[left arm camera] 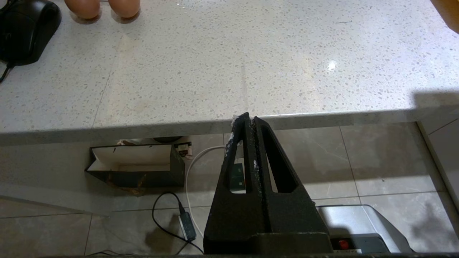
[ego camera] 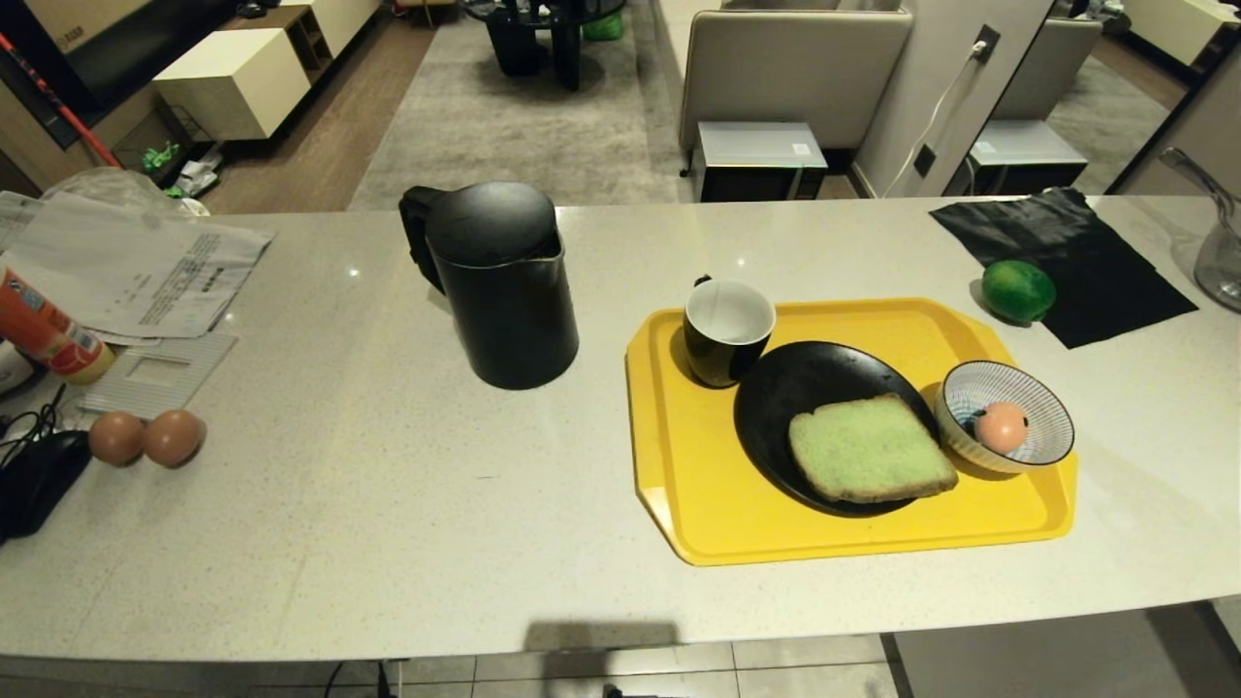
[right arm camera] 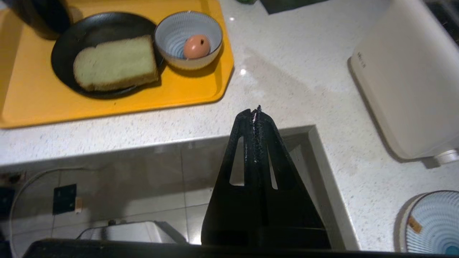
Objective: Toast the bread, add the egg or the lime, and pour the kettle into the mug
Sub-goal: Pick up the kettle
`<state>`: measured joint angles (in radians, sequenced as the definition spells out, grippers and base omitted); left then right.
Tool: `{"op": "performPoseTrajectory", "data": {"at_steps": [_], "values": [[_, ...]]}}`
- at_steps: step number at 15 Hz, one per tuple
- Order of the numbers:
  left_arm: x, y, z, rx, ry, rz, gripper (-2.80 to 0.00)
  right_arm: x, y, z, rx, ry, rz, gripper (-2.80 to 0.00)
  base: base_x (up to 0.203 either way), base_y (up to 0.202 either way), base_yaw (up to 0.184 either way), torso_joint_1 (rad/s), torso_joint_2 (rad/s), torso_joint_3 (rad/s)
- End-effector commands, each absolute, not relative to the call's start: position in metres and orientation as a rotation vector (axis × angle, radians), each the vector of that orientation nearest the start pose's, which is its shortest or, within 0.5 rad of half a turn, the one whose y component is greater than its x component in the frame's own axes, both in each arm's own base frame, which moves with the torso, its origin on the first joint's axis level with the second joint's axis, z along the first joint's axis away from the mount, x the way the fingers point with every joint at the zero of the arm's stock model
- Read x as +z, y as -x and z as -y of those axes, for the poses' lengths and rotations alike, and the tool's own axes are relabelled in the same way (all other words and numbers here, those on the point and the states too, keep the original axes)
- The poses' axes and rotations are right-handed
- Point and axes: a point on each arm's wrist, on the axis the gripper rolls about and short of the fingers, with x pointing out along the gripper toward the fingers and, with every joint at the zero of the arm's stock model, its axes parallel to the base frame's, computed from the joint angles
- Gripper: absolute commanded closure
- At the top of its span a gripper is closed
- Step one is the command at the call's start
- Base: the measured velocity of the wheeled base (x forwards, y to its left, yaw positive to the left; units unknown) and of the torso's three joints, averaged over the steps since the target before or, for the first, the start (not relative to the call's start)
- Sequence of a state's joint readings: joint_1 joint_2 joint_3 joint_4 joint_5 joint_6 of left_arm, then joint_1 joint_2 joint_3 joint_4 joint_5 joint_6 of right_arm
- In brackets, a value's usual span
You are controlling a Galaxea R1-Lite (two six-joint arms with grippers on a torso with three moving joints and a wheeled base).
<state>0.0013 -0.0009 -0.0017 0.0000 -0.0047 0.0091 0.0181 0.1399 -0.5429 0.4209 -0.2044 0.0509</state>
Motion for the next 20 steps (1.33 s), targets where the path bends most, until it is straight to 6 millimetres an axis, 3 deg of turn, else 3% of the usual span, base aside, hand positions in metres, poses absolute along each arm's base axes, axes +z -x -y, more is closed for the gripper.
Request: {"op": "performPoseTrajectory", "data": {"at_steps": [1,10,14,20], "values": [[0.076,0.023,0.0,-0.003,-0.009,0.003,0.0,0.149,0.073,0.004,-0.138,-0.052,0.012,0.0,0.0,0.0,0.0,0.0,0.0,0.0],[0.076,0.023,0.0,-0.003,-0.009,0.002,0.0,0.086,0.034,0.002,-0.059,-0.005,-0.095,0.0,0.0,0.0,0.0,0.0,0.0,0.0],[0.076,0.023,0.0,-0.003,-0.009,0.002,0.0,0.076,0.024,0.001,-0.019,0.03,-0.035,0.0,0.0,0.0,0.0,0.0,0.0,0.0],[0.076,0.023,0.0,-0.003,-0.009,0.002,0.0,0.075,0.021,0.0,-0.007,0.03,0.039,0.0,0.0,0.0,0.0,0.0,0.0,0.0]]}}
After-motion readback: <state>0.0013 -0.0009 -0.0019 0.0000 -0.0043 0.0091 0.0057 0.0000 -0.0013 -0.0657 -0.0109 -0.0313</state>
